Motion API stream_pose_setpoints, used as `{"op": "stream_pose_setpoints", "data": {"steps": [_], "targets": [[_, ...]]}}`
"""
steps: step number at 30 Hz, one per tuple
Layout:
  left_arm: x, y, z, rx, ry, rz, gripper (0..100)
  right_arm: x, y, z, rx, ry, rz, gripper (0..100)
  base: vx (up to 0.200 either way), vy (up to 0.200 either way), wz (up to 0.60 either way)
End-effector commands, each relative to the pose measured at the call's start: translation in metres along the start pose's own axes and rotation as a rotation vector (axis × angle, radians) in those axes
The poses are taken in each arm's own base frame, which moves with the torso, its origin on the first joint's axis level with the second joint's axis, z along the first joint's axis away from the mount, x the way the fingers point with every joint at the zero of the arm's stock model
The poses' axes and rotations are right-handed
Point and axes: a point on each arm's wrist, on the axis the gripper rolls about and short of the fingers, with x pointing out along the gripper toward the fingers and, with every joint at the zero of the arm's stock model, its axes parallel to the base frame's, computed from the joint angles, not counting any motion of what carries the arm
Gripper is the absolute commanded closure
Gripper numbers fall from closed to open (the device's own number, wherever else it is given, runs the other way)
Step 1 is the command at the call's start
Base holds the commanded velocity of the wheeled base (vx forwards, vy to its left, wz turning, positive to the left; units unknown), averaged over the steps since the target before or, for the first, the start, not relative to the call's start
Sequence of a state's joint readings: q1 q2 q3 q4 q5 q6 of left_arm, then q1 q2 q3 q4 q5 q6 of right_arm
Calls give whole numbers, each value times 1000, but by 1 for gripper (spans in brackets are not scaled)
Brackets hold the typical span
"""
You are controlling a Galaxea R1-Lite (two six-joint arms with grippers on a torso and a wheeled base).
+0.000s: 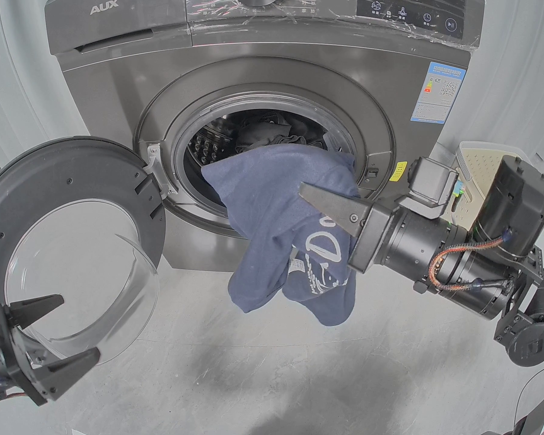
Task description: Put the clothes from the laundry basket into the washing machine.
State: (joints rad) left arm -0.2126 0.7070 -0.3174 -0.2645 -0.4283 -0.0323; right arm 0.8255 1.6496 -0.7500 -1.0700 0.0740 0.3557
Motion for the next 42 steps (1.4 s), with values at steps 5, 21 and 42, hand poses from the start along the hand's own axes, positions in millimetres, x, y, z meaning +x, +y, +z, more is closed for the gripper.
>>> {"op": "stream_pose_setpoints", "data": {"steps": [5,21,42], "targets": [[102,13,-10,-70,228,-248,0,6,3,0,7,-15,13,100,0,0,0],[177,30,-22,-87,249,-295,0,5,6,3,4,-26,22,100,0,0,0],[241,39,-39,-89,247,-355,0,-1,11,6,1,-30,38,100,0,0,0]]}}
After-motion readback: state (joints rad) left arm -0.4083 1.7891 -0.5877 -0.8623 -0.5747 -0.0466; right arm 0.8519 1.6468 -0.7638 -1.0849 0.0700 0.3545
